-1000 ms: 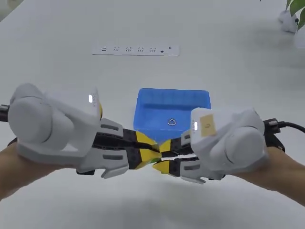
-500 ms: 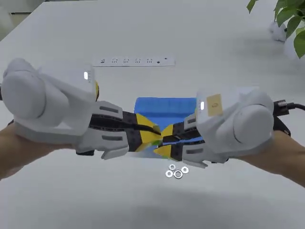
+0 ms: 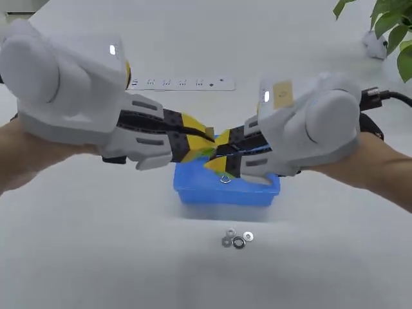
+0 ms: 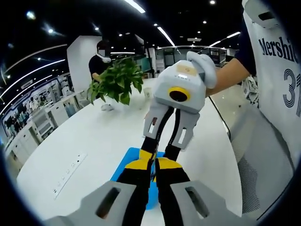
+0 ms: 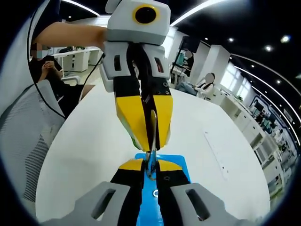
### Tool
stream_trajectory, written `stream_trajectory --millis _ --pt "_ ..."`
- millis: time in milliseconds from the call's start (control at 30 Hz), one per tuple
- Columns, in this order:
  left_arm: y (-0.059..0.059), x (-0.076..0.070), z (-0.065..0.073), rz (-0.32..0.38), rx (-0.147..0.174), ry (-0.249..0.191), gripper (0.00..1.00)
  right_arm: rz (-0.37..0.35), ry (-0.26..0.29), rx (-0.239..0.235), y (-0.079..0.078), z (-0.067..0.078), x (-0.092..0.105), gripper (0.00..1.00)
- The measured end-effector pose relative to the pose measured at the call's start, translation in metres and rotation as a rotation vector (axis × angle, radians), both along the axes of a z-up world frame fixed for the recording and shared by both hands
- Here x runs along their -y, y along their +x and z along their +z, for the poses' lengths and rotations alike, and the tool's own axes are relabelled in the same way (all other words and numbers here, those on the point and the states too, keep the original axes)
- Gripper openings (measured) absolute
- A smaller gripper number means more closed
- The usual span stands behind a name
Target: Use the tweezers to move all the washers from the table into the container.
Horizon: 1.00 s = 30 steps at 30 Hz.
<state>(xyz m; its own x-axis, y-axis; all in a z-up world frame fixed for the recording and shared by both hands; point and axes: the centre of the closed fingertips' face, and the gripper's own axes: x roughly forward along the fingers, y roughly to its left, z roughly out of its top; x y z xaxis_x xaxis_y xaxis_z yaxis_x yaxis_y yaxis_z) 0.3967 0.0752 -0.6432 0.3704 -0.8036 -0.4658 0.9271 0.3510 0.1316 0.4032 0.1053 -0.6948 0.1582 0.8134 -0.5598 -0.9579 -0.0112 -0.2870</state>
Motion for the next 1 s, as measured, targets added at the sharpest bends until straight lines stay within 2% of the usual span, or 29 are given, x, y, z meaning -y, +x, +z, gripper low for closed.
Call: stream_trajectory --millis 100,200,367,567,633,867,1000 --pt "0.005 -0.004 -0.005 0.005 -0.007 -0.005 0.07 -0.002 -0.001 -0.004 0.004 -0.004 -0.004 0.10" --pt "0.009 -0.007 -0.014 0.002 -0.020 0.012 0.07 0.002 -0.011 -0.008 0.008 -0.013 -0.006 0.10" --pt "0.017 -0.006 -0.028 0.001 -0.040 0.018 0.07 0.007 -0.030 -0.003 0.013 -0.026 -0.005 0.10" --pt "0.028 -0.005 -0.044 0.013 -0.075 0.011 0.08 -0.013 -0.036 -0.034 0.022 -0.042 -0.003 0.10" --pt "0.031 -0.002 -0.051 0.021 -0.087 0.007 0.08 -0.028 -0.033 -0.057 0.027 -0.050 -0.001 0.10" --pt "0.033 0.000 -0.072 0.020 -0.129 0.031 0.08 -0.033 -0.054 -0.091 0.028 -0.071 0.000 0.10" --pt "0.033 -0.001 -0.076 0.026 -0.140 0.032 0.08 -0.043 -0.055 -0.104 0.028 -0.074 0.001 0.10"
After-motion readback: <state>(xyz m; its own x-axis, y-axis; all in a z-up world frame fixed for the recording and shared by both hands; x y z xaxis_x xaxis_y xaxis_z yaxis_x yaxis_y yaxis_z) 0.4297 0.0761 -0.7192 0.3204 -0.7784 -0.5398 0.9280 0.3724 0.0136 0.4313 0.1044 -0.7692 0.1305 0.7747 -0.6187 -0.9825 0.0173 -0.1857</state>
